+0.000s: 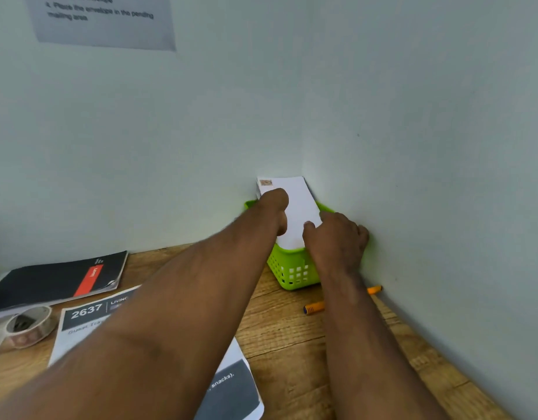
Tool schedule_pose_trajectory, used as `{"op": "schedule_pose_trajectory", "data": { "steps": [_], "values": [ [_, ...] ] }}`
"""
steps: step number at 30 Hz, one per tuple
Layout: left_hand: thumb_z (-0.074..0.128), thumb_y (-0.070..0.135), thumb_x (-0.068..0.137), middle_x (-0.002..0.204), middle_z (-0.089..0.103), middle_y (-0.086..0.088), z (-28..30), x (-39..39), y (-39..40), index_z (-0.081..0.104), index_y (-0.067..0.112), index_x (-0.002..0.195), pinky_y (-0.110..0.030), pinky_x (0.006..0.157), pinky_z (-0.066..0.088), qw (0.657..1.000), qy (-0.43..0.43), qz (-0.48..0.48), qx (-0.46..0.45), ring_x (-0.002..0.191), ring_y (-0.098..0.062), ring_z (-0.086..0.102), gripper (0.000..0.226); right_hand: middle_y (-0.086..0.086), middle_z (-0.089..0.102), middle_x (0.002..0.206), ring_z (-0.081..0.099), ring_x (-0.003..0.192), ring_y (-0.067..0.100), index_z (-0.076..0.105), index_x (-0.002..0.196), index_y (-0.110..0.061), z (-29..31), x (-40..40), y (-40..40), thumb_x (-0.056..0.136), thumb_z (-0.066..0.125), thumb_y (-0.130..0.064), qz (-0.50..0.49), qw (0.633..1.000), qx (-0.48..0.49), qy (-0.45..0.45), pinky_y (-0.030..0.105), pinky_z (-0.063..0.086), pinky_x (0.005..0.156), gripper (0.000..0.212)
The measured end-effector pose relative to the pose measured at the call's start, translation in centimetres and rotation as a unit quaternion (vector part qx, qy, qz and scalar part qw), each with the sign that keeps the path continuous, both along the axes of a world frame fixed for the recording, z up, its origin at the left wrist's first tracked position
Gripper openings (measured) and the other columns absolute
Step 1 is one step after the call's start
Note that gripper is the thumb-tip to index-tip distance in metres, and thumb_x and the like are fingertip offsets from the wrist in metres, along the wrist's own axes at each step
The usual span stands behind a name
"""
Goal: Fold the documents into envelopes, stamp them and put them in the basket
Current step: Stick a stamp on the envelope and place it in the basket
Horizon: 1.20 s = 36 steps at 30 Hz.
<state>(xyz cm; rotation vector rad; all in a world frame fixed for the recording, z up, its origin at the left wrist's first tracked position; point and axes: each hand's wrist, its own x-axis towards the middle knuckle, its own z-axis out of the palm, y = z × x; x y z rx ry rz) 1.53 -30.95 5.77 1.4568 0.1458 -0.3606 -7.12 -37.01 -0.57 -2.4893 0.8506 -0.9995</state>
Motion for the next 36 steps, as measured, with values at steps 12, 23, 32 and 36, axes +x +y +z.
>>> {"op": "schedule_pose_trajectory", "data": {
  "steps": [12, 23, 32, 36],
  "values": [
    [0.037, 0.014, 0.100, 0.074, 0.031, 0.000, -1.6, 0.2, -1.7, 0.032, 0.012, 0.069, -0.023, 0.057, 0.031, 0.999, -0.008, -0.040, 0.023, 0.095, -0.020, 0.033, 0.032, 0.002, 0.068, 0.110, 0.059, 0.107, 0.023, 0.070, 0.105, -0.017, -0.3, 0.2, -0.4, 0.086, 0.043, -0.025, 0.007, 1.000, -0.003, -0.016, 0.034, 0.028, 0.097, 0.034],
    [0.065, 0.014, 0.075, 0.116, 0.060, -0.014, 1.1, -2.0, 3.9, 0.047, 0.007, 0.133, -0.035, 0.083, 0.054, 0.981, -0.139, -0.059, -0.123, 0.098, -0.028, 0.063, 0.061, 0.007, 0.071, 0.101, 0.063, 0.098, 0.029, 0.074, 0.098, -0.016, -0.1, -0.1, -0.7, 0.088, 0.047, -0.027, 0.005, 0.996, 0.001, -0.094, 0.035, 0.040, 0.089, 0.030],
    [0.059, 0.020, 0.091, 0.126, 0.063, -0.001, -5.1, -5.9, 23.7, 0.064, 0.020, 0.125, -0.016, 0.079, 0.039, 0.821, -0.329, -0.041, 0.465, 0.109, -0.017, 0.060, 0.034, 0.008, 0.072, 0.083, 0.066, 0.080, 0.026, 0.074, 0.081, -0.007, 0.8, -0.8, 9.9, 0.083, 0.064, -0.013, 0.341, 0.885, -0.074, -0.310, 0.033, 0.050, 0.077, 0.012],
    [0.053, 0.030, 0.096, 0.123, 0.064, -0.009, -7.9, -6.8, 28.4, 0.063, 0.015, 0.117, -0.026, 0.086, 0.043, 0.730, -0.287, -0.138, 0.604, 0.110, -0.026, 0.058, 0.028, 0.004, 0.073, 0.096, 0.067, 0.088, 0.019, 0.075, 0.093, -0.009, -2.8, 0.2, 15.6, 0.084, 0.067, -0.014, 0.523, 0.844, -0.076, -0.085, 0.030, 0.050, 0.080, 0.013]
  ]
}}
